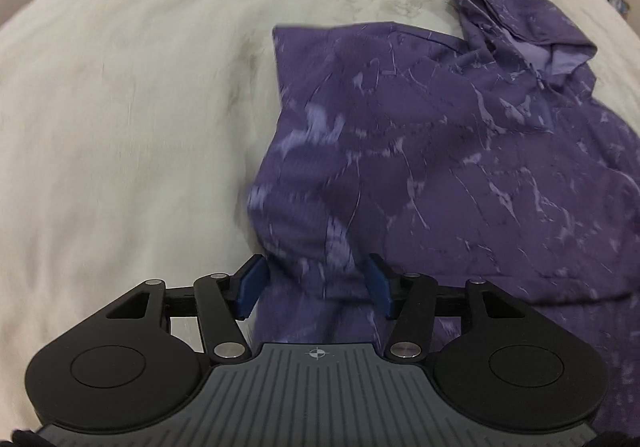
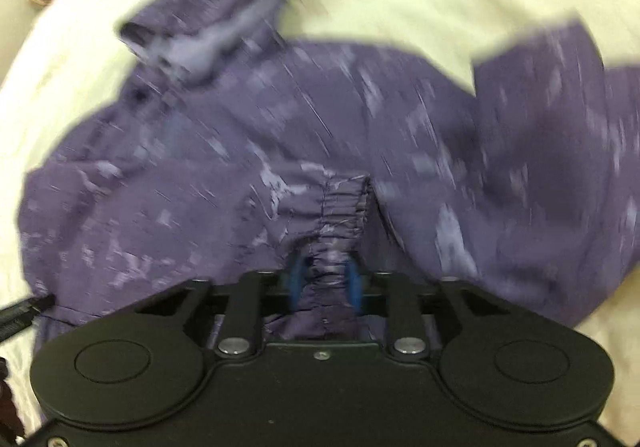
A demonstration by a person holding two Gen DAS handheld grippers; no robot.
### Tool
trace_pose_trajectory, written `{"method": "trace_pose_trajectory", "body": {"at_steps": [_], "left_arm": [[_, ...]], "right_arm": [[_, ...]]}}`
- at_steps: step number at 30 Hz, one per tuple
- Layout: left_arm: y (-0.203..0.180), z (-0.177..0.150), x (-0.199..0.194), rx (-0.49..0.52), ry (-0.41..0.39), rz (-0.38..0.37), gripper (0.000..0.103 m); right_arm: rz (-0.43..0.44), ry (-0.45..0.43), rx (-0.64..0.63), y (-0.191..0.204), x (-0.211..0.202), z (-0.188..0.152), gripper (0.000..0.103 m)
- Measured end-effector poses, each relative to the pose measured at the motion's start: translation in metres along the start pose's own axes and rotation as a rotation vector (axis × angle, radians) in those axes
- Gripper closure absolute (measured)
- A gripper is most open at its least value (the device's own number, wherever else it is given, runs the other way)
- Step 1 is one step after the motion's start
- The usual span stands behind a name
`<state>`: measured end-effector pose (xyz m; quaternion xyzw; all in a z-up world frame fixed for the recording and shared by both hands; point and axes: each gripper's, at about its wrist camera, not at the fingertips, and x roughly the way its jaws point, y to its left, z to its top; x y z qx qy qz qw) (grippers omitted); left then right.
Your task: Fold large clothes
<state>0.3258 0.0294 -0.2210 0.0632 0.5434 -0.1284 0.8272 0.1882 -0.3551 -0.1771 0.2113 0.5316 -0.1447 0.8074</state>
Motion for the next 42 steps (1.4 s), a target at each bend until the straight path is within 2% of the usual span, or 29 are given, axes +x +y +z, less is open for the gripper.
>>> {"method": "trace_pose_trajectory", "body": {"at_steps": [2,4,6,9,11,13,16,18,19,22,26,27,29,33,34,38,42], "left_arm": [[0.001,-0.002,0.001,-0.016,0.000,-0.015,0.049],[0.001,-0.003,-0.002,-0.007,-0.014,-0.021,0.049],[0.000,-0.005,-0.011,0.009,-0.057,-0.008,0.050],[0.000,-0.004,-0.027,0.037,-0.142,-0.002,0.050],[-0.004,0.001,-0.034,0.051,-0.192,-0.005,0.049],[-0.007,0.005,-0.031,0.066,-0.215,-0.001,0.048],[-0.003,0.007,-0.016,0.042,-0.168,0.031,0.047],[0.003,0.008,0.005,-0.002,-0.069,0.057,0.044],[0.007,0.008,0.012,-0.030,-0.036,0.043,0.040],[0.014,0.008,0.014,-0.079,-0.033,0.007,0.039],[0.015,0.003,-0.004,-0.102,-0.044,-0.074,0.038],[0.015,0.000,-0.011,-0.115,-0.051,-0.098,0.037],[0.011,-0.007,-0.025,-0.129,-0.065,-0.132,0.028],[-0.011,-0.024,-0.053,-0.125,-0.085,-0.135,0.024],[-0.017,-0.027,-0.057,-0.120,-0.082,-0.138,0.024],[-0.047,-0.039,-0.072,-0.095,-0.086,-0.175,0.023],[-0.079,-0.048,-0.082,-0.060,-0.087,-0.200,0.023]], "right_arm": [[0.014,-0.070,-0.048,0.004,-0.018,0.009,0.078],[-0.016,-0.101,-0.078,0.006,-0.026,0.017,0.078],[-0.048,-0.060,-0.088,0.005,-0.016,0.022,0.077],[-0.119,-0.021,-0.110,0.002,0.002,0.018,0.069],[-0.121,-0.022,-0.099,0.001,0.001,0.014,0.048],[-0.101,-0.066,-0.074,0.004,-0.010,0.009,0.039],[-0.066,-0.085,-0.098,0.013,-0.019,0.000,0.039],[-0.055,-0.047,-0.135,0.018,-0.010,-0.007,0.039],[-0.063,-0.022,-0.152,0.020,-0.003,-0.010,0.039],[-0.100,0.103,-0.190,0.015,0.029,-0.019,0.039],[-0.019,0.041,-0.094,0.000,0.007,-0.022,0.037],[0.014,0.014,-0.072,-0.005,-0.003,-0.025,0.036],[0.049,-0.036,-0.030,-0.017,-0.026,-0.031,0.025],[0.063,-0.095,0.049,-0.053,-0.062,-0.040,0.019],[0.055,-0.098,0.071,-0.066,-0.068,-0.042,0.016],[0.001,-0.111,0.148,-0.122,-0.083,-0.039,0.016],[-0.076,-0.159,0.168,-0.179,-0.098,-0.024,0.016]]}}
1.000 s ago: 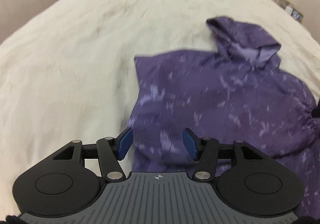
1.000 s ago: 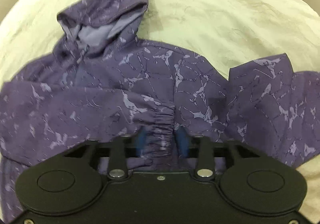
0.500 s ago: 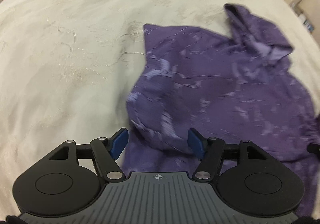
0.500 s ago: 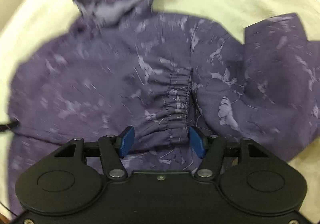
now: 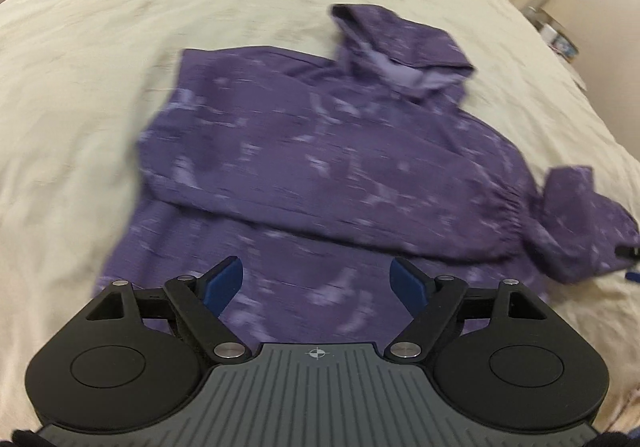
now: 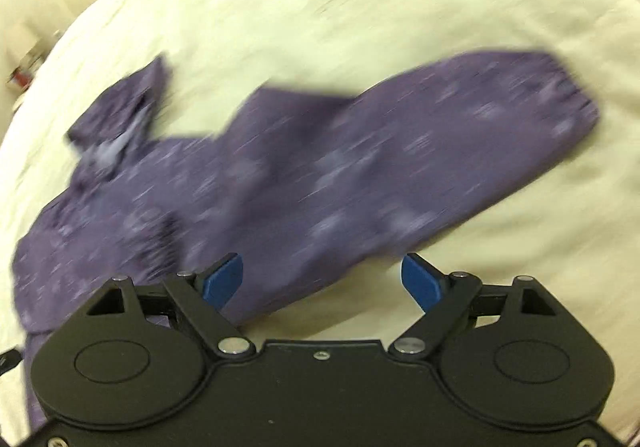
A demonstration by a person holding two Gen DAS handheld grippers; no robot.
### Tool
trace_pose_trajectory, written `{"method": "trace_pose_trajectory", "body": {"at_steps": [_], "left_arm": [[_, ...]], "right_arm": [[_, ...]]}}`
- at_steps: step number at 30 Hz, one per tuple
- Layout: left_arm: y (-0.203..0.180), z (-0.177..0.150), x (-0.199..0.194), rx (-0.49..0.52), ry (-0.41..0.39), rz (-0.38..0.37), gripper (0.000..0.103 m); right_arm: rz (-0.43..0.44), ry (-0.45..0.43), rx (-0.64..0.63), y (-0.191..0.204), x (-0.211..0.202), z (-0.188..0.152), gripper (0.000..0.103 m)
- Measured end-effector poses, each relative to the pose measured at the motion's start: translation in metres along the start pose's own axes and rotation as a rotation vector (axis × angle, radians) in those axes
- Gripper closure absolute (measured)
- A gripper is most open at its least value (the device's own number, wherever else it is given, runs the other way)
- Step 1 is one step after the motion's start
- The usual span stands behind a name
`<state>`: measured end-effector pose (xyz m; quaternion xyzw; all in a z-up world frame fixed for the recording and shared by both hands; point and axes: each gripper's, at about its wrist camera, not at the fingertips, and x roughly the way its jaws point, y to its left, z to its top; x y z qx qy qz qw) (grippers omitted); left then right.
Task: Fold large clothes
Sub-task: 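Grasp the cuff of the other sleeve with the right tool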
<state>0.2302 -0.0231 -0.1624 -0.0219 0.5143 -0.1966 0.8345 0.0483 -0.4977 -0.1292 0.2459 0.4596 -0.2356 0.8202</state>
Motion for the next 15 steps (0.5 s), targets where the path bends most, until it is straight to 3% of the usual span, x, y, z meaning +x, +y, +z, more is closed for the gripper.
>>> {"method": "trace_pose_trajectory", "body": {"at_steps": [8,12,15], "left_arm": [[-0.044,-0.012,-0.003,0.005,-0.018,0.008,0.023],[-0.049,-0.017,-0.005,0.001,-0.008,0.037,0.023],[-0.049,-0.019,-0.006,-0.009,0.000,0.062,0.023]], "right_arm": [[-0.181,-0.066,-0.021,-0.090,0.012,0.074,0.013],[-0.266,-0.046,0.020,-0.126,0.025,0.090,0.013],[-0.283,-0.006,0.090,-0.142,0.037,0.089,0.012]]}}
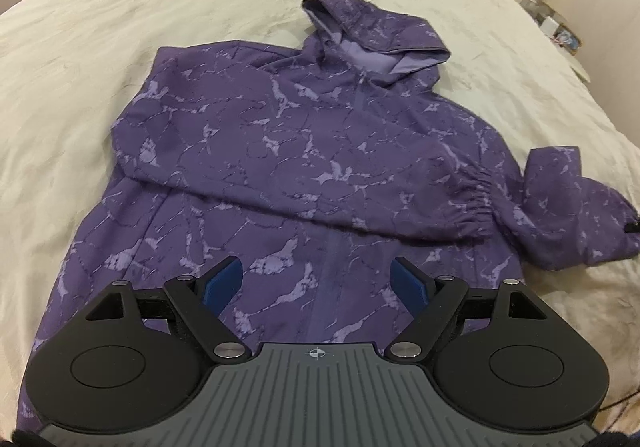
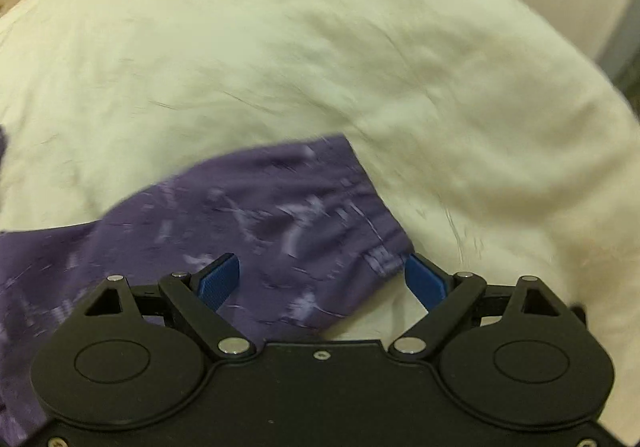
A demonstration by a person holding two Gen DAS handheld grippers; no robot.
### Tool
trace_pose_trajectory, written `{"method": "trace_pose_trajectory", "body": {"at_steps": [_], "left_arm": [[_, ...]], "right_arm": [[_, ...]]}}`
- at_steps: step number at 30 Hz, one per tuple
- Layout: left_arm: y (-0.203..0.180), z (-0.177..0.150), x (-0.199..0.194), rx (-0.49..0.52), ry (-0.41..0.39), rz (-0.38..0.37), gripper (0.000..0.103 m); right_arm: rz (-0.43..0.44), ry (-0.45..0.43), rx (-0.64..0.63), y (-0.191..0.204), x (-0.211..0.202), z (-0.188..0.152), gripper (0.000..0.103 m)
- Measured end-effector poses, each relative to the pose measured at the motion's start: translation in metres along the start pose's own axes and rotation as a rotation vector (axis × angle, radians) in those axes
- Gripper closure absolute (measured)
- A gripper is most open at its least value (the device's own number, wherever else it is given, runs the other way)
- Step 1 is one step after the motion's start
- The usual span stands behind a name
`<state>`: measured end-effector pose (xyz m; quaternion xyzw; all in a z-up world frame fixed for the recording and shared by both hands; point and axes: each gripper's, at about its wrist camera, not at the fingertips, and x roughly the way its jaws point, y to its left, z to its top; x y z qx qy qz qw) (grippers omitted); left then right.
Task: Fold large clothes
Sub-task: 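Grasp the cuff of the other sleeve with the right tool, then lift the sleeve and lay it across the jacket body with the right tool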
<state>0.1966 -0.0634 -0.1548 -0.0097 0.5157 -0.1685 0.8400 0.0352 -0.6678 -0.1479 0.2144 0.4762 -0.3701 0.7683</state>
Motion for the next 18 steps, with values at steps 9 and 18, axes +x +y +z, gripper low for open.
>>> {"method": "trace_pose_trajectory", "body": {"at_steps": [9,18], "left_arm": [[0.009,0.005,0.007,0.013,0.023,0.011,0.023],[0.030,0.017,0.012,0.050,0.028,-0.060,0.023]], "right_arm": [[0.099,0.005,0.125,0.003,-0.002,-0.013,0.078],[0.202,-0.166,0.034,0.059,-0.088,0.006,0.086]]}}
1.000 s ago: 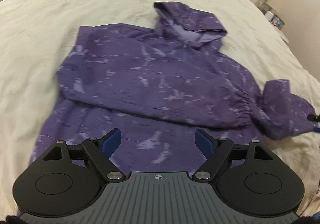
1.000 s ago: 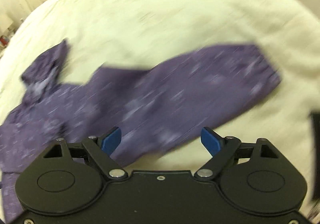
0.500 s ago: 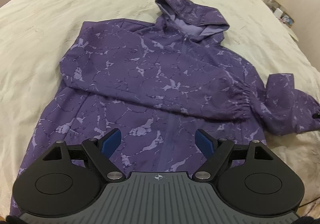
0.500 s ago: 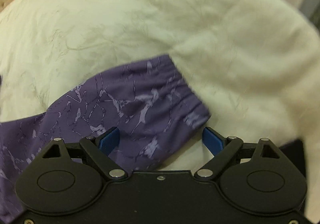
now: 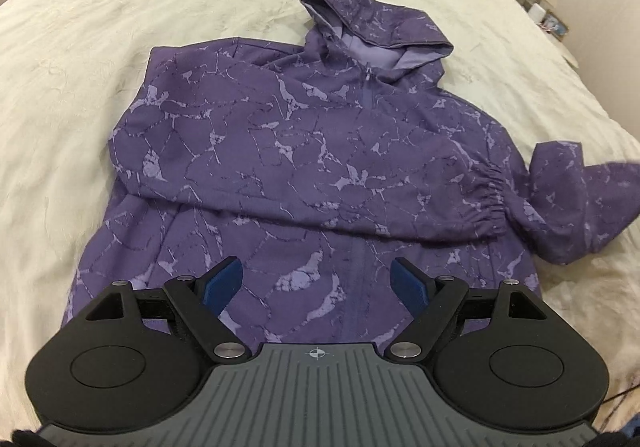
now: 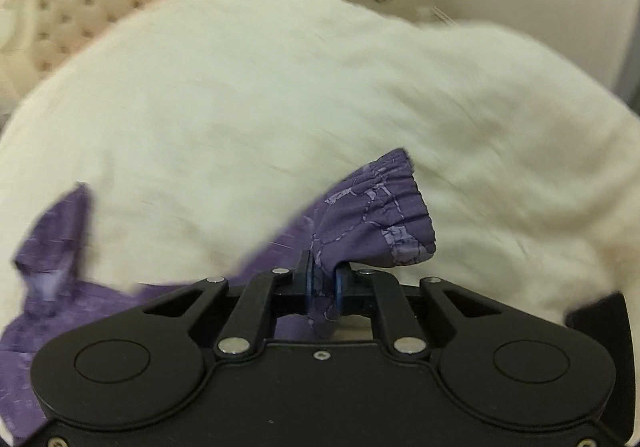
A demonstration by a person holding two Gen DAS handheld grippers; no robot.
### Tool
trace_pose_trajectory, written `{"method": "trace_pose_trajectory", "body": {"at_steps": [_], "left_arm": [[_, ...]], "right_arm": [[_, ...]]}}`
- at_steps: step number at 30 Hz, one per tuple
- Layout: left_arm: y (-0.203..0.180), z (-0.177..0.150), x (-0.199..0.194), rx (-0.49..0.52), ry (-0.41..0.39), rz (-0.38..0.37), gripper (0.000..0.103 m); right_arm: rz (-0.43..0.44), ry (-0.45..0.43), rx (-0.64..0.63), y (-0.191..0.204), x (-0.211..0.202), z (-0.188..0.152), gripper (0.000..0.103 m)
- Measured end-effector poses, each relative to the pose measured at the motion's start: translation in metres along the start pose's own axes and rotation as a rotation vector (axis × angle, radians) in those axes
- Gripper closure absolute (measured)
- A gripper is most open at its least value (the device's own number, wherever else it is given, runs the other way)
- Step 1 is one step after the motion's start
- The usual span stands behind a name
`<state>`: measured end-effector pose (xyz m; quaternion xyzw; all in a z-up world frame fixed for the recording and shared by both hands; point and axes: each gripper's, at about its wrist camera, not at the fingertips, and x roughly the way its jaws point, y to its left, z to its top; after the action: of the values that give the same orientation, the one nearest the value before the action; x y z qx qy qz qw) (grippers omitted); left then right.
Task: Fold large clothes
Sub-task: 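Lift the sleeve and lay it across the jacket body with the right tool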
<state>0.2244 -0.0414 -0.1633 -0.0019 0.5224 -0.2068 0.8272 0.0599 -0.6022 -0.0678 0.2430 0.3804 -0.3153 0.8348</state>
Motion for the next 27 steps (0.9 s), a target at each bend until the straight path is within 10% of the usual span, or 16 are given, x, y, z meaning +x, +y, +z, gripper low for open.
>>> {"method": "trace_pose_trajectory", "body": {"at_steps": [13,27], "left_arm": [[0.071,0.021,-0.011,-0.022,-0.011,-0.042,0.023],[0.132,0.050,-0.017,-0.052,-0.033,-0.045,0.022]], "right_arm": [[0.358,-0.118,-0.244,0.219,-0.071,-0.027,0.087],[0.547,0.107,-0.465,0.384,0.005,-0.169,0.083]]}}
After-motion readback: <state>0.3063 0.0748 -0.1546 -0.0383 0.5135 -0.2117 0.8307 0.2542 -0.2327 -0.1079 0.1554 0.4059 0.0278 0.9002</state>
